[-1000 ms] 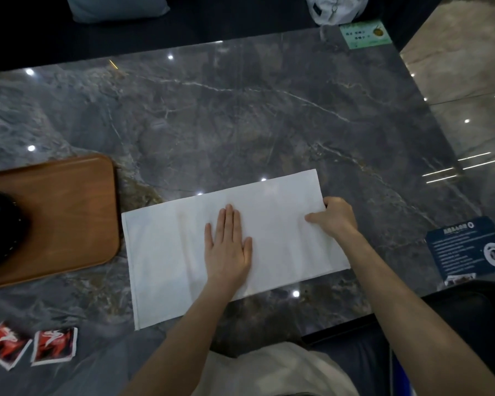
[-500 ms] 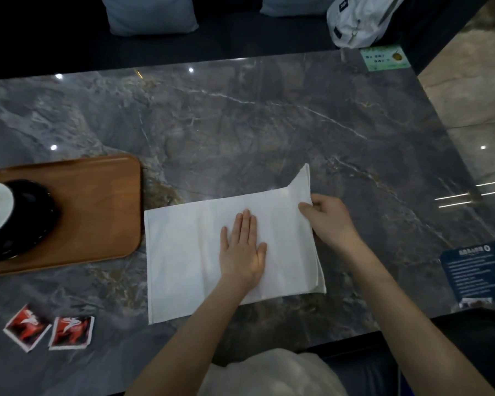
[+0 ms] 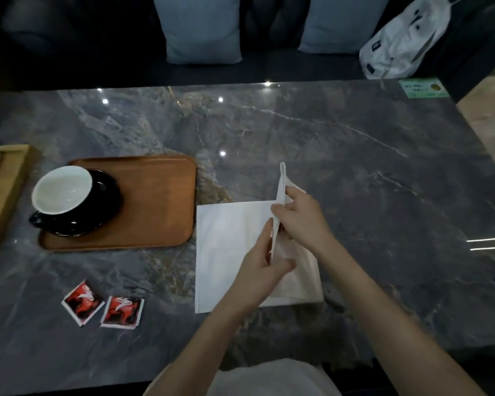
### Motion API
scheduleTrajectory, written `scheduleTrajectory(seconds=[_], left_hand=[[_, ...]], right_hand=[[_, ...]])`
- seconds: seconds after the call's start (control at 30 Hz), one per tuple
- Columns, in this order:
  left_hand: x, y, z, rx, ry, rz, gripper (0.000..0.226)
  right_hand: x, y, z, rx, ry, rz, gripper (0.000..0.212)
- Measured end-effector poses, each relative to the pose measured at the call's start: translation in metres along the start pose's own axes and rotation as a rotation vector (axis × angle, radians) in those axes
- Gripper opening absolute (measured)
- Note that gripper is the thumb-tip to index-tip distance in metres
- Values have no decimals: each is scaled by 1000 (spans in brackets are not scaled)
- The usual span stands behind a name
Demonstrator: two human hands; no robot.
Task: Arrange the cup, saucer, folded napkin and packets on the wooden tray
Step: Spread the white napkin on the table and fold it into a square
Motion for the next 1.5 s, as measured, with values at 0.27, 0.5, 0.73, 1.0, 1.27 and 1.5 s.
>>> scheduleTrajectory(seconds=[0.27, 0.5, 0.73, 1.0, 1.27, 1.5], left_hand=[[9, -37, 19, -124, -35, -74, 73], [25, -55, 26, -150, -78, -2, 74], [52, -74, 39, -278, -177, 10, 56], [83, -98, 68, -444, -327, -225, 28], [89, -113, 70, -511, -403, -390, 15], [93, -118, 72, -536, -431, -435, 14]], right_hand=[[29, 16, -37, 86, -92, 22, 33], [35, 61, -79, 519, 3, 290, 22], [36, 95, -91, 541, -58, 285, 15], [15, 125, -95, 452, -18, 331, 17], [8, 136, -97, 322, -62, 407, 15], [9, 142, -97, 270, -26, 511, 16]])
Point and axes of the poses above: each hand's wrist, its own z-axis away from the middle knuckle, its own y-axis out of the palm, x = y × z, the point moved 4 cm from there along -z, towards the middle knuckle, and after that the axes turned 5 degrees about y, right-handed, at the moved point
